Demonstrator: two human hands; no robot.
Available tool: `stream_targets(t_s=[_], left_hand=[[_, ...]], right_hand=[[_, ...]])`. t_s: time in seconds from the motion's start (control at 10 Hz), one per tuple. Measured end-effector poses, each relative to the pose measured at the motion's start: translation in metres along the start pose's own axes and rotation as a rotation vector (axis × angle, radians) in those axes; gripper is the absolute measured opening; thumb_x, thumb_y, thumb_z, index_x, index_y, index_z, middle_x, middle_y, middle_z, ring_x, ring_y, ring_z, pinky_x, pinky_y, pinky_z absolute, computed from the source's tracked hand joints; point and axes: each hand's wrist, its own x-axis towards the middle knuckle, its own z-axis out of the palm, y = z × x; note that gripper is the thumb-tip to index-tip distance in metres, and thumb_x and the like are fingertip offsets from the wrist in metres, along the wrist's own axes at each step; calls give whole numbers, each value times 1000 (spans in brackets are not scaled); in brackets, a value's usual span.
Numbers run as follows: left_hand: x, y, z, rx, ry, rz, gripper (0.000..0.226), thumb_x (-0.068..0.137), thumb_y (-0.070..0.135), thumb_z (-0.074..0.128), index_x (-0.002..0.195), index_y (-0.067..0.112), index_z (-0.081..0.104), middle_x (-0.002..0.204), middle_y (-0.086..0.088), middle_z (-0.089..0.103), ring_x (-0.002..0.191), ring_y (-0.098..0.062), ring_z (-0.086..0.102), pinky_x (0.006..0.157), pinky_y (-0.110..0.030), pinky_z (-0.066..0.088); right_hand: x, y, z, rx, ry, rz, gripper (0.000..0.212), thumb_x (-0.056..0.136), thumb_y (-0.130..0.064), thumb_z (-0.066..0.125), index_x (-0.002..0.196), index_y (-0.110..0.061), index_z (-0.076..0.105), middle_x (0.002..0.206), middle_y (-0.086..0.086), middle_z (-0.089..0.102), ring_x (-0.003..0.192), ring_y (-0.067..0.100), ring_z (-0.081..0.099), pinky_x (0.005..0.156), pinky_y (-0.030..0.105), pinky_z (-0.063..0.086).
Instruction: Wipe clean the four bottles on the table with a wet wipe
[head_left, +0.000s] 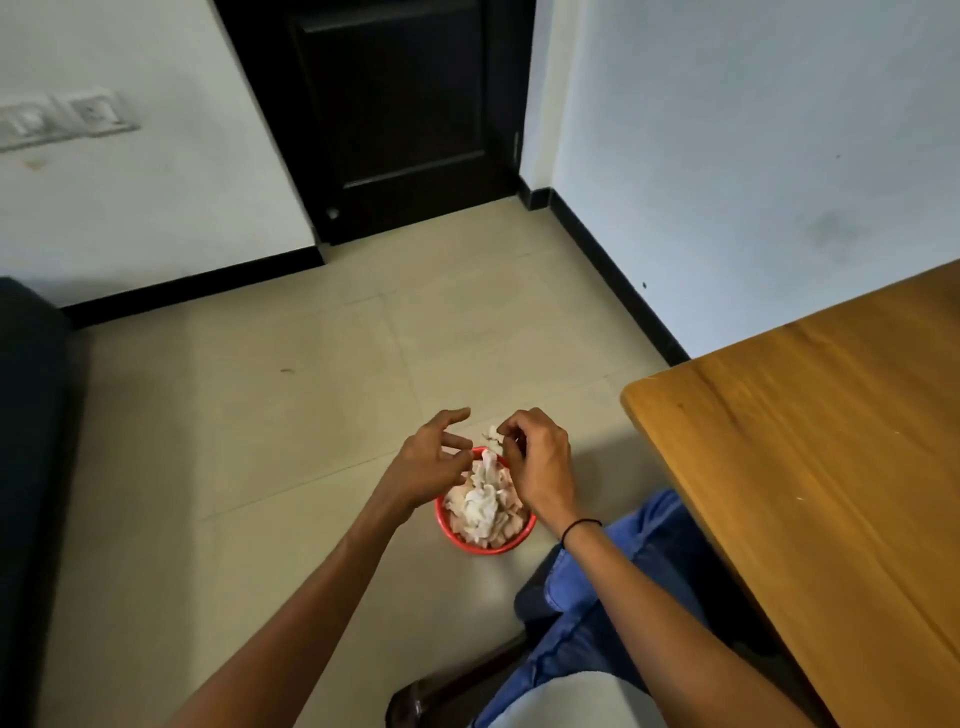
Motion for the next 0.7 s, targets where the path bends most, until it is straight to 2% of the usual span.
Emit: stream_targets(t_s=[0.1, 0.2, 0.4, 0.5, 0.6, 0.7], left_hand=[[4, -19, -13, 30, 62, -29, 36, 97, 14, 63, 128, 32, 65, 103, 3, 75, 87, -16, 77, 88, -48, 64], [3, -33, -18, 47, 83, -47, 24, 100, 20, 63, 119, 32, 70, 96, 5, 78, 83, -12, 76, 88, -46, 63], [-5, -46, -14, 59, 136, -49, 17, 100, 17, 65, 109, 28, 73, 96, 5, 77, 77, -10, 75, 84, -44, 63], [-5, -38, -10, 98, 146, -18, 16, 100, 20, 64, 109, 30, 73, 98, 5, 76, 82, -12, 75, 82, -45, 64], [-6, -19, 2, 171, 166, 61, 17, 98, 24, 62, 107, 35, 73, 97, 12, 75, 79, -7, 74, 80, -42, 63], [-7, 2, 16, 224, 184, 163, 18, 98, 24, 63, 105, 36, 73, 95, 18, 74, 75, -1, 73, 79, -38, 62]], right_hand=[[6, 12, 25, -70, -114, 83, 15, 90, 3, 61, 92, -11, 66, 95, 6, 67, 87, 26, 64, 67, 32, 45], [6, 24, 43, -164, -197, 176, 20, 94, 1, 53, 100, -11, 67, 102, 10, 68, 91, 31, 65, 68, 31, 42], [0, 31, 37, -167, -183, 251, 20, 93, 1, 55, 95, -13, 69, 100, 7, 71, 87, 25, 66, 67, 28, 43], [1, 29, 22, -138, -140, 247, 19, 93, 1, 56, 94, -13, 69, 98, 5, 72, 87, 23, 66, 67, 29, 48], [2, 23, 5, -117, -97, 180, 19, 94, 1, 56, 98, -12, 69, 100, 4, 72, 91, 21, 67, 74, 34, 56], [6, 9, -14, -86, -48, 102, 19, 94, 2, 57, 99, -11, 69, 99, 5, 72, 92, 22, 67, 74, 33, 54]])
